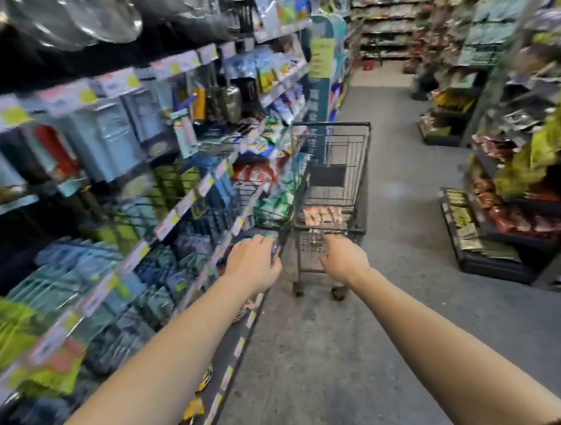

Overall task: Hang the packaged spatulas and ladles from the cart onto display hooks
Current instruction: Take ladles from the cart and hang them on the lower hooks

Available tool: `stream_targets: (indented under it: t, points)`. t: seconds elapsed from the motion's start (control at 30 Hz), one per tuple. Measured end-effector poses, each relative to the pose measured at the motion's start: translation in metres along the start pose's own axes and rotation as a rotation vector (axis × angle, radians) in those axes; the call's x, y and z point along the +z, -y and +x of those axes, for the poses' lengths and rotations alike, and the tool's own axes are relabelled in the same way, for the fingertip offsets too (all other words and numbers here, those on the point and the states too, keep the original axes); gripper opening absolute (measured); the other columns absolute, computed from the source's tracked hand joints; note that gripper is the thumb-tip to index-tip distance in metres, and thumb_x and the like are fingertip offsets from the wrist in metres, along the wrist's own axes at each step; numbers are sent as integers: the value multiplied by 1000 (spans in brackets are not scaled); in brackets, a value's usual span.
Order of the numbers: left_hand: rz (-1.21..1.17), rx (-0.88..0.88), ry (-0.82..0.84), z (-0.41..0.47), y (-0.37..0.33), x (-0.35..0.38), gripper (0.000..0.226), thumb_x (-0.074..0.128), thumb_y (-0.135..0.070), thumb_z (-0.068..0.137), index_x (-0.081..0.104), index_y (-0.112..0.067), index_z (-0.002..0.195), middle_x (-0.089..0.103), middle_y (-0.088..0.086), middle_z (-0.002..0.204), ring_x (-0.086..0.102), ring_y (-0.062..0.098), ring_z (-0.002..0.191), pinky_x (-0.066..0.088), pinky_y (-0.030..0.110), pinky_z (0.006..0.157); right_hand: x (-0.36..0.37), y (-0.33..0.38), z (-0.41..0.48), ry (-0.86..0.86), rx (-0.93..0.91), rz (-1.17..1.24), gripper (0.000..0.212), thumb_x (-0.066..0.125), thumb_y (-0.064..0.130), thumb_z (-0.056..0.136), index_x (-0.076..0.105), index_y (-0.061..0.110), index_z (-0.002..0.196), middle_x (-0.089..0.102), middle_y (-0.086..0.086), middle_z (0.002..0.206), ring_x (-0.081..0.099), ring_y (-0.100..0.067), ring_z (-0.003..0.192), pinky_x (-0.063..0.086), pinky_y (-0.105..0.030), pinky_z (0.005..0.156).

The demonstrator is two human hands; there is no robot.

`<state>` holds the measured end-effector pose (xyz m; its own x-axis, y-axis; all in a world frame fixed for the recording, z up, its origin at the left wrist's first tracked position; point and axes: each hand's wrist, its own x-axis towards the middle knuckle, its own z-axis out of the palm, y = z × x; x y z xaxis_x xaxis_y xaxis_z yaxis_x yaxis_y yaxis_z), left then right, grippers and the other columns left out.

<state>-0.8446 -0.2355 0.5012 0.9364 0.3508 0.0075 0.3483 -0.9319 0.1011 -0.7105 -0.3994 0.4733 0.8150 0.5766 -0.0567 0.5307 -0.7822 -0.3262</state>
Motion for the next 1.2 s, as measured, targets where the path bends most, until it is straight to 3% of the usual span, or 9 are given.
stream_targets:
  t: [0.1, 0.43, 0.63, 0.77, 0.93, 1.03, 1.2]
  points:
    - [11, 19, 15, 70, -29, 5, 46, 47, -43, 102, 51, -18, 141, 58, 6, 138, 59, 28, 122, 50, 41, 94, -14, -47, 51, 15, 72, 16, 40, 53, 24, 95, 56, 13, 133, 60, -13, 136, 61, -37, 120, 55, -45, 93]
    - [37, 51, 110, 277, -74, 52, 52, 46, -45, 102, 50, -17, 145, 58, 7, 138, 60, 28, 121, 51, 42, 99, -9, -137, 217, 25, 167, 35, 30, 50, 17, 91, 63, 13, 117, 69, -11, 119, 67, -34, 106, 57, -40, 82]
    - [19, 52, 159, 419, -54, 96, 54, 47, -43, 101, 49, -14, 146, 58, 10, 140, 59, 31, 125, 51, 44, 102, 13, -166, 353, 106, 215, 34, 30, 51, 16, 91, 63, 12, 118, 69, -11, 117, 67, -33, 104, 56, -38, 83]
    - [7, 54, 222, 506, -38, 120, 54, 47, -41, 101, 48, -12, 145, 58, 12, 138, 60, 33, 122, 52, 45, 99, 27, -179, 436, 154, 248, 51, 43, 53, 17, 94, 58, 14, 136, 68, -12, 129, 66, -33, 117, 57, -43, 95]
    - [-24, 45, 307, 591, -26, 146, 48, 44, -37, 102, 52, -12, 142, 61, 13, 135, 62, 34, 120, 52, 46, 98, 44, -203, 522, 200, 310, 109, 44, 53, 16, 93, 57, 13, 137, 69, -11, 125, 71, -29, 100, 60, -45, 89]
    - [-25, 29, 375, 636, -22, 168, 46, 44, -38, 103, 52, -10, 139, 61, 12, 132, 62, 32, 118, 52, 45, 96, 62, -225, 572, 234, 338, 123, 39, 53, 15, 94, 60, 12, 132, 72, -8, 113, 72, -24, 88, 63, -44, 82]
    - [-28, -36, 443, 708, -21, 210, 43, 45, -35, 105, 50, -12, 140, 60, 10, 133, 62, 29, 118, 50, 43, 96, 99, -265, 658, 306, 403, 198, 31, 57, 14, 96, 64, 15, 126, 72, -5, 106, 72, -22, 83, 64, -44, 76]
